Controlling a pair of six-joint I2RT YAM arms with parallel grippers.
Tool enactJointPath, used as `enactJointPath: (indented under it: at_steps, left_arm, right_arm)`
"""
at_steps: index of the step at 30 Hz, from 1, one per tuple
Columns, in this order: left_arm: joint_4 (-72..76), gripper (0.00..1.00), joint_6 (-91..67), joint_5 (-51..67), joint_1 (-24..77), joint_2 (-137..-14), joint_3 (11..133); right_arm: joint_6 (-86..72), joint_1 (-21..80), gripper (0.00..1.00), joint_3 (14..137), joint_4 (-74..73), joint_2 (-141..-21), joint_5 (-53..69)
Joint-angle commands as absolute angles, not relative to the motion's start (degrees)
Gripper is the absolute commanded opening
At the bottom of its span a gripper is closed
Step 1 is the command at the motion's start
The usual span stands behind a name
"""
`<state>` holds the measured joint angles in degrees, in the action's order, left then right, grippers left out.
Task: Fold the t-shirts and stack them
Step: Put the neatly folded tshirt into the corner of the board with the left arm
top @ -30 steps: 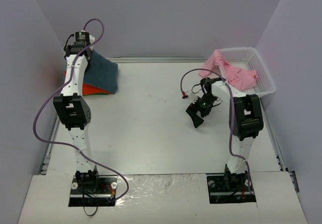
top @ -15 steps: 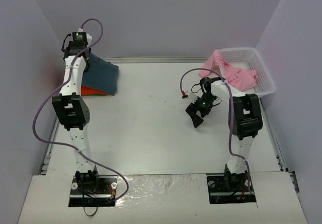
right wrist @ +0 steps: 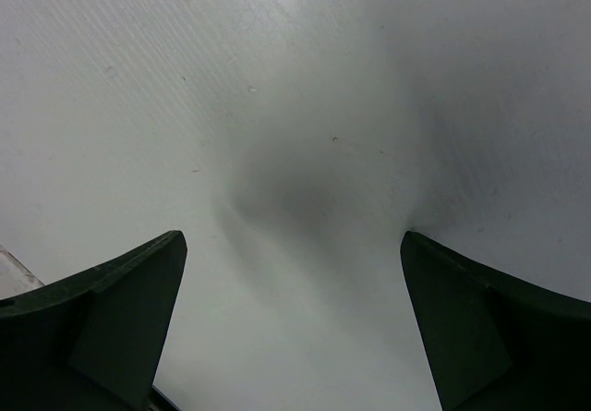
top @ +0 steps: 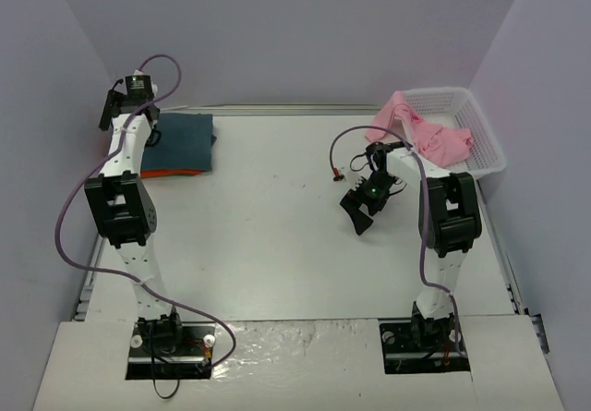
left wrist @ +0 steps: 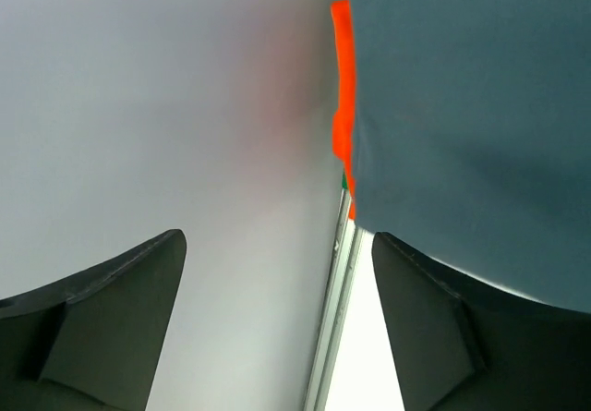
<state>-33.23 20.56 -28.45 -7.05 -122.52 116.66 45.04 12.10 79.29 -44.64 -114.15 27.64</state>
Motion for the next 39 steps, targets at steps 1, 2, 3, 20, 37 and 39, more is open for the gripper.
enactJointPath:
  at_steps: [1, 2, 3, 20, 37, 39]
  left_arm:
    - [-34.9, 0.82, 17.6, -25.4, -7.1, -110.9, 116.4]
    - [-37.2, 0.83, 16.6, -23.5, -7.0, -109.5, 115.8]
    - [-38.0, 0.83, 14.7, -19.8, -6.9, -108.2, 114.9]
    - [-33.6, 0.94, 10.1, -3.2, 7.5, -73.0, 85.1]
    - [-24.3, 0.94, 8.1, 8.7, 0.9, -56.7, 65.4]
    - [-24.3, 0.94, 7.9, 9.2, 0.4, -56.3, 65.3]
  right_arm:
    - [45.7, 12.3, 1.00, 75.2, -45.0, -117.7, 25.9]
    - [45.5, 12.3, 1.00, 75.3, -45.1, -117.2, 26.0]
    - [45.4, 12.3, 1.00, 75.4, -45.2, -116.5, 26.2]
    - [31.0, 14.4, 1.00, 97.1, -44.4, -89.7, 30.4]
    - [16.2, 11.9, 1.00, 76.4, -16.6, -76.3, -0.7]
    - [14.3, 11.8, 1.00, 76.5, -16.2, -75.9, 1.5]
